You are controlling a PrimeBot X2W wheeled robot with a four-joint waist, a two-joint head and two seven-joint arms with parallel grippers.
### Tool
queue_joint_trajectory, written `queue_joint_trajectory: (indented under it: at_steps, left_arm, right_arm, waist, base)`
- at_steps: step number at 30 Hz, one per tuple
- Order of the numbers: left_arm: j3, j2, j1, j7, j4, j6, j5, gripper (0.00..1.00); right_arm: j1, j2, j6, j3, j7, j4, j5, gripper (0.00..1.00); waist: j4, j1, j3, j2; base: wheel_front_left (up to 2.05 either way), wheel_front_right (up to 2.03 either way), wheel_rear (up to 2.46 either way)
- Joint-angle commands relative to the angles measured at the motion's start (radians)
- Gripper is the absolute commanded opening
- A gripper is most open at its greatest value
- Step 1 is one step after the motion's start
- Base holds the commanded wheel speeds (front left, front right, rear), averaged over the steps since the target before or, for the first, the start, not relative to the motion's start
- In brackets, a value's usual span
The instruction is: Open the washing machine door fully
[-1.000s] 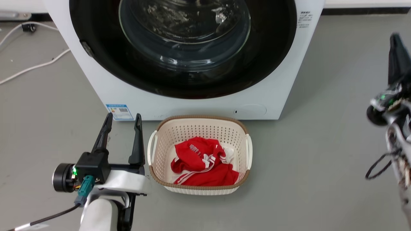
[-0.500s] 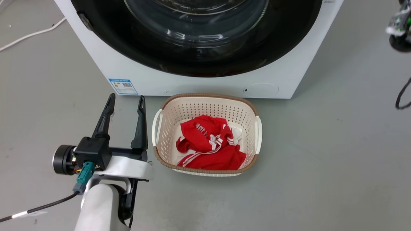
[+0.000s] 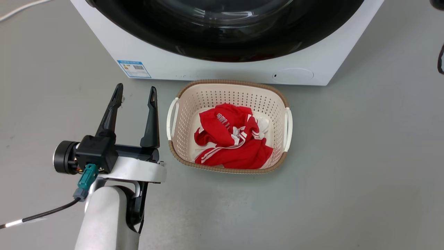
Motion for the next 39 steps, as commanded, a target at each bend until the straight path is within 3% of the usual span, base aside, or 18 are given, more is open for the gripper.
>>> queue_joint_trajectory:
  at_steps: [1,23,39]
  left_arm:
    - [0.0,-0.001,-0.016,-0.003,-0.005,-0.002,0.0,1.0]
    - [-0.01,-0.001,-0.064,-0.003,-0.012,-0.012,0.009,1.0]
    - [-0.004,-0.001,-0.064,-0.003,-0.004,-0.012,0.015,1.0]
  right_arm:
    - [-0.024,0.01,0.0,0.009,-0.001,0.016,-0.014,0.0]
    - [-0.116,0.075,0.0,0.035,0.044,0.08,-0.032,0.0]
    - [-0.081,0.085,0.0,-0.006,0.256,0.036,0.04,0.0]
  waist:
    - [0.001,-0.0001,0.016,0.0]
    - [0.003,-0.0001,0.097,0.0]
    - [-0.009,-0.0001,0.088,0.0]
  base:
    - [0.0,0.0,0.0]
    - [0.0,0.0,0.0]
    - [0.0,0.0,0.0]
